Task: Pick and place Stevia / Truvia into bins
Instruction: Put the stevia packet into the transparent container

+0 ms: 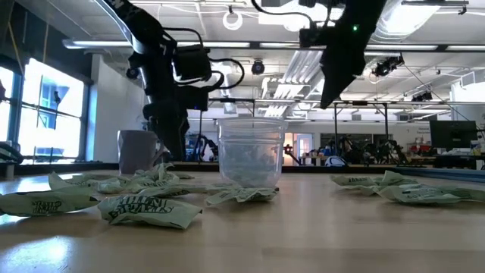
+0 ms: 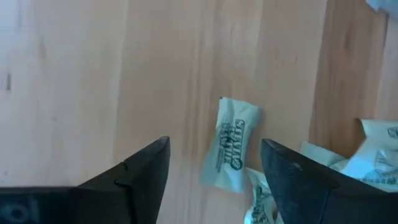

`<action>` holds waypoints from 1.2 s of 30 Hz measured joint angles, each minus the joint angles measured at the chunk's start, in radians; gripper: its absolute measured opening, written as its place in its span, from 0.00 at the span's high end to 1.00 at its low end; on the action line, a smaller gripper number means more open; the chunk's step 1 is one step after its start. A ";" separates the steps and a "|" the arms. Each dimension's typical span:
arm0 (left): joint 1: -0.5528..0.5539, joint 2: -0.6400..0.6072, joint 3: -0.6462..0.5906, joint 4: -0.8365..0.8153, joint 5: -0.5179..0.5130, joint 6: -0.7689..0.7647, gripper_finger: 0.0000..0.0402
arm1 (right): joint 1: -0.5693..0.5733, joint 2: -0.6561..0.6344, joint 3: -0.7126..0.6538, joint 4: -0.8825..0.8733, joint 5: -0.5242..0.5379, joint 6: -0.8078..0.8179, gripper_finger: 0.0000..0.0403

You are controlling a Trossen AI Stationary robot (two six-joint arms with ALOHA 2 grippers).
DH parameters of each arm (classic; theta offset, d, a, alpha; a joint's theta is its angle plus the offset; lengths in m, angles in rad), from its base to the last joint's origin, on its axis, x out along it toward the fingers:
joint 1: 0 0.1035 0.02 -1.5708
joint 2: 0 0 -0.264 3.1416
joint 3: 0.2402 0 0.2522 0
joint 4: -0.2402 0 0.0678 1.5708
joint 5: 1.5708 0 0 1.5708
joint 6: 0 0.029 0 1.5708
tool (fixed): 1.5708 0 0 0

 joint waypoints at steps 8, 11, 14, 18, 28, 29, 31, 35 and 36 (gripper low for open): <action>0.000 0.047 0.000 0.021 0.026 0.042 0.38 | 0.009 0.001 -0.117 0.104 -0.032 0.012 0.44; 0.000 0.060 0.000 0.028 0.052 0.042 0.42 | 0.009 0.001 -0.143 0.117 -0.033 0.043 0.44; 0.000 0.091 -0.001 0.020 0.063 0.042 0.45 | 0.009 0.001 -0.159 0.121 -0.032 0.063 0.44; 0.000 0.119 0.003 0.026 0.056 0.042 0.51 | 0.009 0.001 -0.165 0.122 -0.033 0.093 0.44; -0.001 0.125 0.009 0.038 -0.013 0.020 0.84 | 0.085 -0.014 -0.165 0.081 0.034 0.151 0.44; -0.002 0.126 0.021 0.025 -0.014 -0.002 0.88 | 0.100 -0.028 -0.165 0.074 0.042 0.169 0.44; -0.008 0.121 0.045 0.000 -0.023 -0.047 0.95 | 0.133 -0.053 -0.165 0.043 0.055 0.215 0.44; -0.057 0.087 0.139 -0.044 -0.085 -0.121 0.93 | 0.205 -0.112 -0.165 -0.064 0.083 0.304 0.44; -0.074 0.074 0.169 -0.061 -0.098 -0.136 0.92 | 0.223 -0.125 -0.165 -0.093 0.088 0.318 0.44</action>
